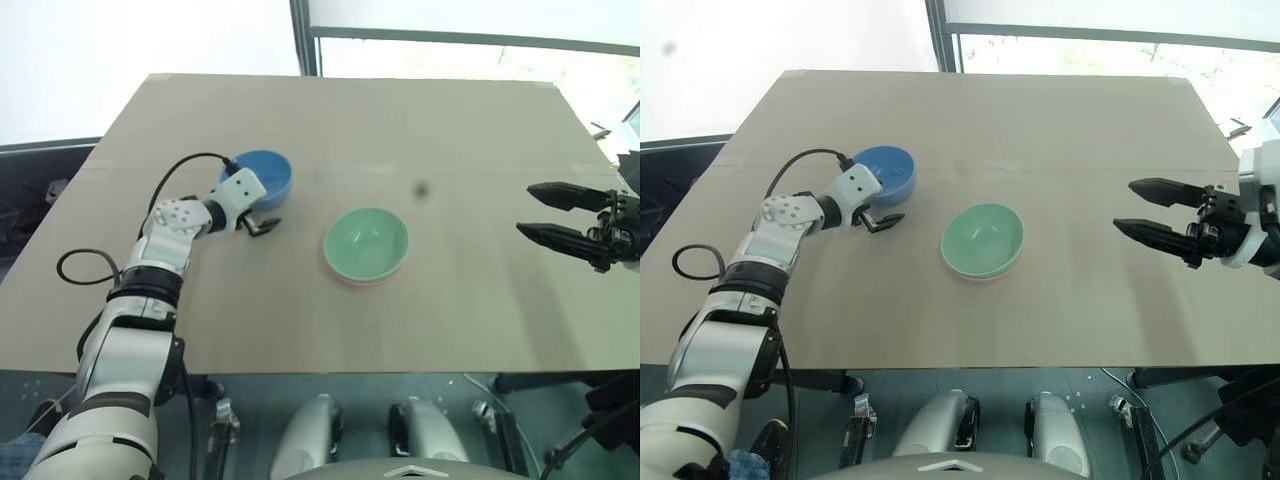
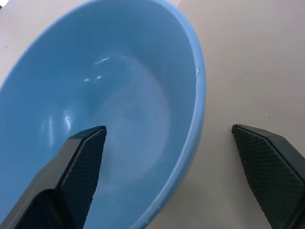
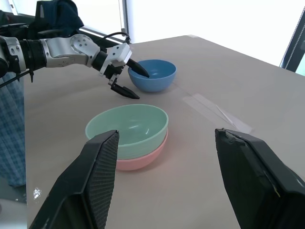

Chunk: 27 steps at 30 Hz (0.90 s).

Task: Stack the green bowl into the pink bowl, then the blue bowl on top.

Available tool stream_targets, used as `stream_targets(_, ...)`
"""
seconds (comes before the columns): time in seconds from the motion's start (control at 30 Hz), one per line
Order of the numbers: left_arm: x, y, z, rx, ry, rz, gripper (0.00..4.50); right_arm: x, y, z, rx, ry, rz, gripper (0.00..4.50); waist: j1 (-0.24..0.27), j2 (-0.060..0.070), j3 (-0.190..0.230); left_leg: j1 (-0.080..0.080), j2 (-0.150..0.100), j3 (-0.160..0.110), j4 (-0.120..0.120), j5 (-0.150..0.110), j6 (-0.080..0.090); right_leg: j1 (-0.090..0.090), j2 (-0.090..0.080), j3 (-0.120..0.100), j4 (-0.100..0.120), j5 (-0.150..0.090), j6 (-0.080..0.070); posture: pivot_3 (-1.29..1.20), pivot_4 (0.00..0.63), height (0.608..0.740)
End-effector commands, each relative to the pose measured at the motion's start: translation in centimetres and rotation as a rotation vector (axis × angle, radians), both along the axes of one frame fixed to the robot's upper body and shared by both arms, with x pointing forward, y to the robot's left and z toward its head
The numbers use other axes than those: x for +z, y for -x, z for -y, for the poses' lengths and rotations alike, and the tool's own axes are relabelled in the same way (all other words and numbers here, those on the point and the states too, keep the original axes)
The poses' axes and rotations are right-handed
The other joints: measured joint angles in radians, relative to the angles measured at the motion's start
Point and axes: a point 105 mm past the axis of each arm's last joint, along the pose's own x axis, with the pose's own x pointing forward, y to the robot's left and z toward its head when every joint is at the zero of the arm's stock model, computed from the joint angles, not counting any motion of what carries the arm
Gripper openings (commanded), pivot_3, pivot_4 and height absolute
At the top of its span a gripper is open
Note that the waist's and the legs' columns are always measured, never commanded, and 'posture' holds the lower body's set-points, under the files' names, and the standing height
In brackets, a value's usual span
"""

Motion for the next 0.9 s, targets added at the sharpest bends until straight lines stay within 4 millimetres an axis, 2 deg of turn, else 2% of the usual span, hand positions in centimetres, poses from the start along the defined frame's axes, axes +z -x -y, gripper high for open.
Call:
stream_targets(0.03, 1.0, -0.3, 0.4, -0.03, -0.024, 0.029, 3.02, 0.8, 0.4, -0.3, 0.018, 0.025, 0.043, 3.49, 0.0, 0.0, 0.0, 0.0, 0.0, 0.0, 0.0, 0.0, 0.0, 0.0, 0.0, 0.0, 0.0, 0.0, 0.0, 0.0, 0.15, 0.74)
stream_targets(0.07, 1.0, -0.4, 0.6, -0.031, -0.021, 0.032, 2.54, 0.8, 0.4, -0.3, 0.019, 0.025, 0.044, 3.49, 0.0, 0.0, 0.0, 0.0, 0.0, 0.0, 0.001, 0.0, 0.0, 0.0, 0.0, 0.0, 0.0, 0.0, 0.0, 0.0, 0.15, 0.74)
stream_targets(0.1, 1.1, -0.4, 0.6, -0.031, -0.019, 0.034, 2.38, 0.9, 0.3, -0.3, 0.019, 0.025, 0.045, 3.49, 0.0, 0.0, 0.0, 0.0, 0.0, 0.0, 0.001, 0.0, 0.0, 0.0, 0.0, 0.0, 0.0, 0.0, 0.0, 0.0, 0.15, 0.74)
stream_targets(0.13, 1.1, -0.4, 0.7, -0.031, -0.017, 0.035, 1.82, 0.9, 0.3, -0.3, 0.018, 0.025, 0.046, 3.49, 0.0, 0.0, 0.0, 0.0, 0.0, 0.0, 0.001, 0.0, 0.001, 0.0, 0.0, 0.0, 0.0, 0.0, 0.0, 0.0, 0.15, 0.74)
stream_targets(0.2, 1.0, -0.5, 0.8, -0.031, -0.016, 0.036, 1.12, 1.0, 0.2, -0.3, 0.016, 0.026, 0.048, 3.49, 0.0, 0.0, 0.0, -0.001, 0.0, 0.0, 0.002, 0.0, 0.001, 0.0, 0.0, 0.0, 0.001, 0.0, 0.0, 0.0, 0.15, 0.74)
stream_targets(0.27, 0.8, -0.4, 1.0, -0.039, -0.013, 0.029, 0.11, 0.8, 0.3, -0.4, 0.015, 0.027, 0.046, 3.49, 0.001, 0.0, 0.0, -0.001, 0.0, 0.0, 0.002, -0.001, 0.001, 0.0, 0.0, 0.0, 0.001, 0.0, 0.0, 0.0, 0.15, 0.74)
stream_targets(0.5, 1.0, -0.3, 1.3, -0.056, -0.007, 0.034, 0.03, 0.6, 0.2, -0.4, 0.012, 0.045, 0.038, 3.49, 0.001, 0.0, -0.001, -0.001, 0.0, 0.0, 0.003, -0.001, 0.001, 0.0, 0.0, 0.0, 0.001, 0.0, 0.0, 0.0, 0.15, 0.74)
stream_targets(0.6, 2.2, -0.5, 2.2, -0.09, 0.005, 0.086, 0.03, 0.5, 0.2, -0.4, 0.016, 0.045, 0.035, 3.49, 0.001, 0.0, -0.001, -0.001, 0.0, 0.0, 0.004, -0.001, 0.001, 0.0, 0.0, 0.0, 0.001, 0.0, 0.0, 0.0, 0.15, 0.74)
stream_targets(0.7, 4.9, 0.3, 5.6, -0.263, 0.059, 0.148, 0.03, 0.4, 0.1, -0.5, 0.018, 0.045, 0.031, 3.49, 0.002, 0.0, -0.001, -0.002, 0.0, 0.0, 0.004, -0.001, 0.001, 0.0, 0.0, -0.001, 0.001, 0.0, 0.0, 0.0, 0.15, 0.74)
stream_targets(0.77, 6.7, 2.4, 9.0, -0.482, 0.102, 0.186, 0.03, 0.3, 0.1, -0.6, 0.02, 0.047, 0.028, 3.49, 0.005, 0.0, -0.001, -0.006, 0.0, -0.002, 0.006, 0.0, -0.001, -0.002, 0.0, -0.002, 0.001, 0.0, 0.0, 0.0, 0.15, 0.74)
stream_targets(0.83, 7.7, 5.3, 11.7, -0.694, 0.141, 0.179, 0.03, 0.2, 0.1, -0.7, 0.025, 0.048, 0.028, 3.49, 0.005, 0.0, -0.001, -0.01, 0.0, -0.003, 0.008, 0.001, -0.001, -0.005, 0.0, -0.002, 0.001, 0.0, 0.001, 0.0, 0.15, 0.74)
stream_targets(0.9, 8.2, 7.1, 13.2, -0.801, 0.161, 0.158, 0.03, 0.2, 0.1, -0.9, 0.029, 0.043, 0.029, 3.49, 0.001, 0.0, -0.001, -0.012, 0.0, -0.002, 0.008, 0.0, -0.001, -0.006, -0.001, -0.002, 0.0, 0.001, 0.001, 0.0, 0.15, 0.74)
